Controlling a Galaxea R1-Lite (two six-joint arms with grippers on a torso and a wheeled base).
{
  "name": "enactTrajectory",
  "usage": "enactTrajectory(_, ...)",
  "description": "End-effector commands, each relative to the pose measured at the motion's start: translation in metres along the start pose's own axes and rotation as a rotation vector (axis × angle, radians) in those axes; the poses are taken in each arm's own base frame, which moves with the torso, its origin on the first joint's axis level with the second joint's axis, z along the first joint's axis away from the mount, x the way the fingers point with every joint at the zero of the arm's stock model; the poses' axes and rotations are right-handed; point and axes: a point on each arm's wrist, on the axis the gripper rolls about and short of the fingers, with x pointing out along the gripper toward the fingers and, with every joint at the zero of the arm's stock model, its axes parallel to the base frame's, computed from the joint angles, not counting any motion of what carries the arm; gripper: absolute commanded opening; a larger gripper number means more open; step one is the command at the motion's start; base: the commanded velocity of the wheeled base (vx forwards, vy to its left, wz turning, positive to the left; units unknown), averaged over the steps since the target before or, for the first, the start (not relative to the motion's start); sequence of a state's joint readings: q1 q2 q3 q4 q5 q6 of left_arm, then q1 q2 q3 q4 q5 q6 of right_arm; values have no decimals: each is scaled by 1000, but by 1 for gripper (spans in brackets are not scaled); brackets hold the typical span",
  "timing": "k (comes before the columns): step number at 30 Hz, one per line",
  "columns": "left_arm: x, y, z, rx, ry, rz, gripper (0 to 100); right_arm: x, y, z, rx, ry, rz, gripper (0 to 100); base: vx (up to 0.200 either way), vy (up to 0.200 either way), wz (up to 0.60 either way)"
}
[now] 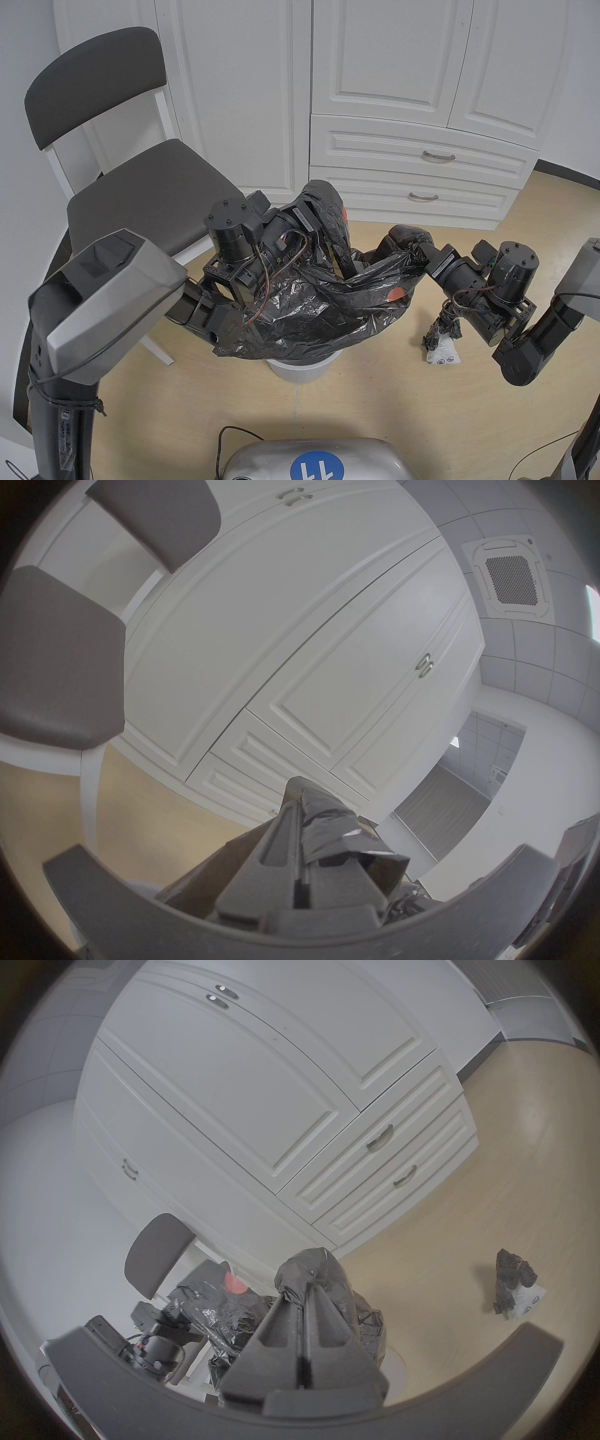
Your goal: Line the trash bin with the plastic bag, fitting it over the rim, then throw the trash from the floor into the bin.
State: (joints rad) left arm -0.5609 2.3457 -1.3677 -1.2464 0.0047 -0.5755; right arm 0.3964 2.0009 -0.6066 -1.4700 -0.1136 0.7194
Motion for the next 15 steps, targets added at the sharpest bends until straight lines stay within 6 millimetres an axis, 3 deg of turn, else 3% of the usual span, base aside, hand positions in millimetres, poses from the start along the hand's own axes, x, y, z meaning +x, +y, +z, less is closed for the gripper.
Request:
enactTrajectory(1, 15, 31, -41, -2, 51, 37, 0, 0, -21, -22, -8, 55, -47, 0, 0, 0, 0)
enactTrajectory(5, 30, 40, -51, -6, 48, 38, 0, -7, -16, -21, -7, 41, -16, 0, 0, 0, 0)
enactTrajectory(9, 51, 50, -63, -10, 56, 51, 0, -21, -12, -35, -20, 127, 3, 0, 0, 0, 0)
enactTrajectory(15, 65, 57, -81, -27, 65, 48, 0, -33, 4, -31, -30, 131, 49, 0, 0, 0, 0)
